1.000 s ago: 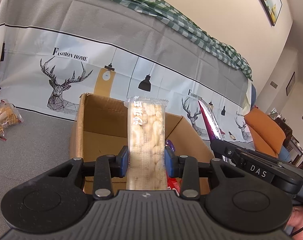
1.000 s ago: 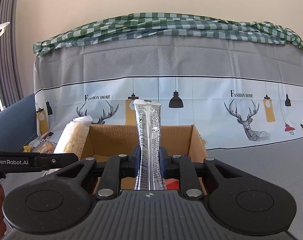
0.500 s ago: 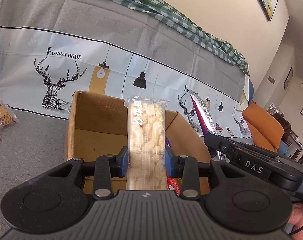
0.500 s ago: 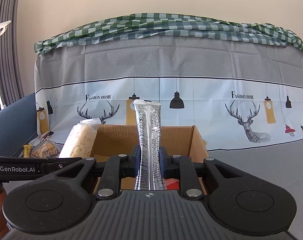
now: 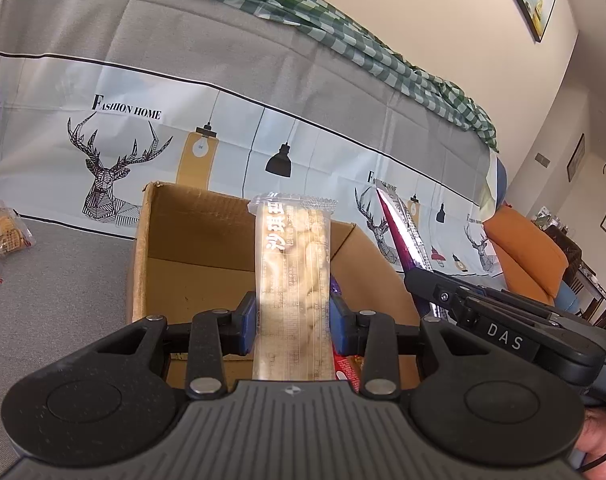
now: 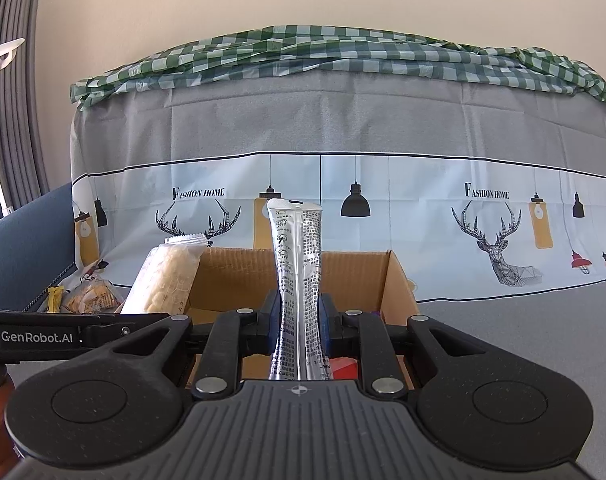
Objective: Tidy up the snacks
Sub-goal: 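Carry the cracker bag and silver stick pack over the box with both tools, then lower both snacks into the box and open both tools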
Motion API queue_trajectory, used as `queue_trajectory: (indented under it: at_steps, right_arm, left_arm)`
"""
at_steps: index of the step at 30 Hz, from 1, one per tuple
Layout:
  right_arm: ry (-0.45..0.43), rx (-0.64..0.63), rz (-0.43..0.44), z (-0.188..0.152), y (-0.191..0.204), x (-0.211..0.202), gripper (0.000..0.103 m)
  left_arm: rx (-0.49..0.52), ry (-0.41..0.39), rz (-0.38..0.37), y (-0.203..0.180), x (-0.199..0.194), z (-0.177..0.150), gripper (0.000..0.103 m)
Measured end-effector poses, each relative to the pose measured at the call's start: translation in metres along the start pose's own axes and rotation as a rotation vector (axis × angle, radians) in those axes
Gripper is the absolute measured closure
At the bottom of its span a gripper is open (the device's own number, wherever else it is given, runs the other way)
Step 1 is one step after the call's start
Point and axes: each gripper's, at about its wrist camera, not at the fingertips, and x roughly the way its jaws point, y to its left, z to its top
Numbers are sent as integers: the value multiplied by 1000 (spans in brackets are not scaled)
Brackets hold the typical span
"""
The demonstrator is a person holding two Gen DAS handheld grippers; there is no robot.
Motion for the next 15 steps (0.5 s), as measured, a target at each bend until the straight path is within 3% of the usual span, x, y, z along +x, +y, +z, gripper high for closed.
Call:
queue_trajectory:
  at_steps: [15]
  right_arm:
    - [0, 1, 2, 0, 1, -1, 82]
  left_arm:
    - [-6, -2, -5, -1, 0, 0, 63]
